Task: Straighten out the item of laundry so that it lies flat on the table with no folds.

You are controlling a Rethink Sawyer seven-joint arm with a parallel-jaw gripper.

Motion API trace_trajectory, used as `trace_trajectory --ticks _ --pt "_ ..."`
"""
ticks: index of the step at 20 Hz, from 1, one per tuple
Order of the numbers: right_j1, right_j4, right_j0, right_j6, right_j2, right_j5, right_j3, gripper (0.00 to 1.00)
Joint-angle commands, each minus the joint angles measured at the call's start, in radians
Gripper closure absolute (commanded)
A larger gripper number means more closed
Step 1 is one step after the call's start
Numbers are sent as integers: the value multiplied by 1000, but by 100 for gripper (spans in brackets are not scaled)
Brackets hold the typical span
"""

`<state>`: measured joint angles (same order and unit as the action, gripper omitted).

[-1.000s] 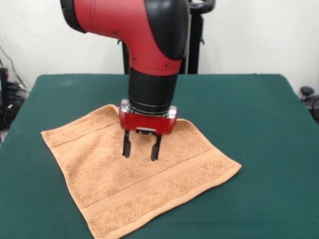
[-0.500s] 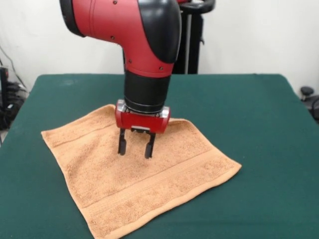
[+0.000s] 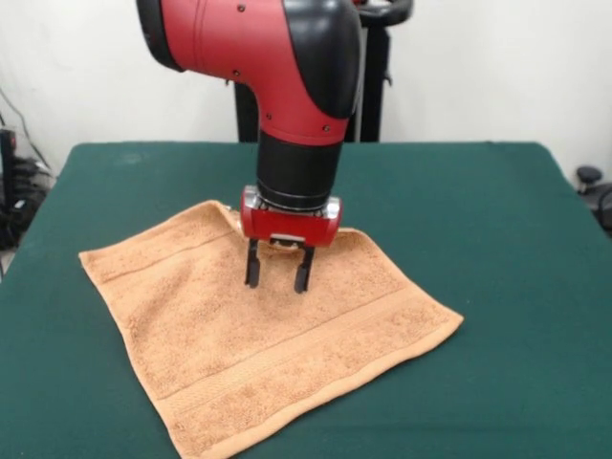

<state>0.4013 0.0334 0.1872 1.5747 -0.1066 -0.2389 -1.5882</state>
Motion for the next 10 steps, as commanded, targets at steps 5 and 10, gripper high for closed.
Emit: trace_trajectory --ticks 5,10 --pt "-25 7 -34 194 104 61 -180 0" --pt "-6 14 -35 188 104 73 -214 0"
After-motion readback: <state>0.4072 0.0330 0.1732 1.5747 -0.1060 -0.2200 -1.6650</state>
